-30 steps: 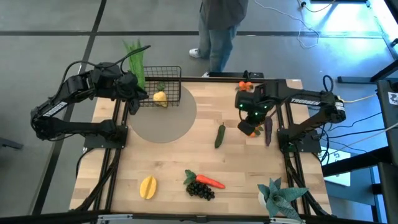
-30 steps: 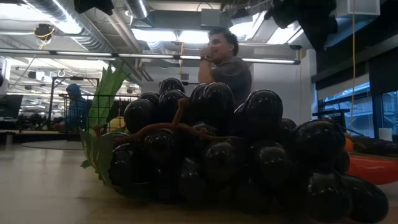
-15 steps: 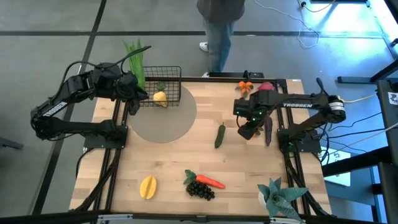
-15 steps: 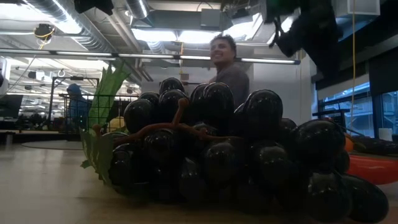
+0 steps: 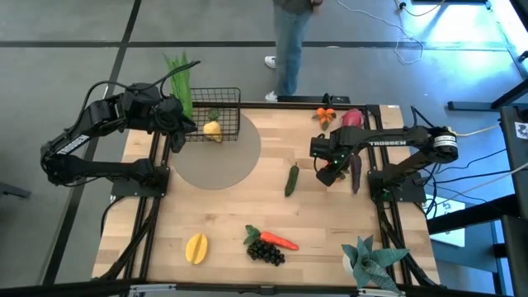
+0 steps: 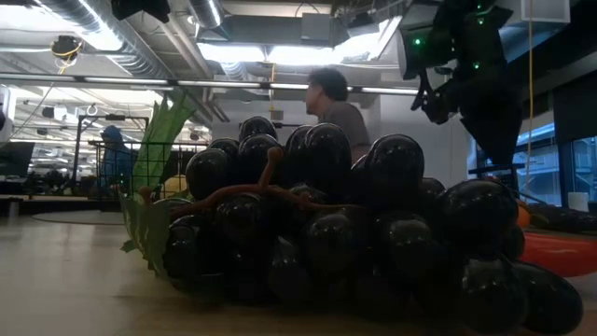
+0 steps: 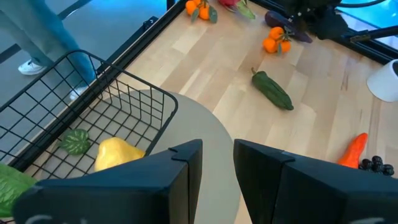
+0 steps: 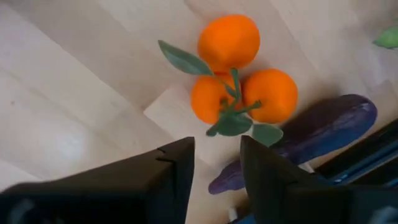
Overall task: Build produce basket
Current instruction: Put the bottom orange tangerine into the wire basket
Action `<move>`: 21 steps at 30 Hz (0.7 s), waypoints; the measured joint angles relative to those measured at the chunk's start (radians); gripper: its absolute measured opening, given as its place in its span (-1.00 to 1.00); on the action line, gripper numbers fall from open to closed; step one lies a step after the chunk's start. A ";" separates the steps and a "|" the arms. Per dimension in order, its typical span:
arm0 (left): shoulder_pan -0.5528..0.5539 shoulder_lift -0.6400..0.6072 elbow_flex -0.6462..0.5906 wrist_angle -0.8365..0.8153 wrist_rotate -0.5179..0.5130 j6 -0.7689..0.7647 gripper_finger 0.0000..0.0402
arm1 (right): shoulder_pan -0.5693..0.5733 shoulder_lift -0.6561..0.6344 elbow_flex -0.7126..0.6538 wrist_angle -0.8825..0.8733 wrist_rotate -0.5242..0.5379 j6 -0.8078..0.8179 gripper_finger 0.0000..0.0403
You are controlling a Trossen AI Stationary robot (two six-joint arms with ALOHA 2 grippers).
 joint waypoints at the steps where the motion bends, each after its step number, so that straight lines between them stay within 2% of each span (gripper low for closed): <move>1: 0.000 0.000 0.000 0.000 0.000 0.000 -0.60 | -0.004 0.000 -0.008 0.020 -0.003 -0.001 -0.41; 14: 0.000 0.000 0.000 0.000 -0.003 -0.001 -0.60 | -0.031 0.000 -0.110 0.107 0.022 0.004 -0.43; 21: 0.000 0.000 0.000 0.000 -0.006 0.000 -0.60 | -0.031 0.000 -0.116 0.159 0.044 0.003 -0.66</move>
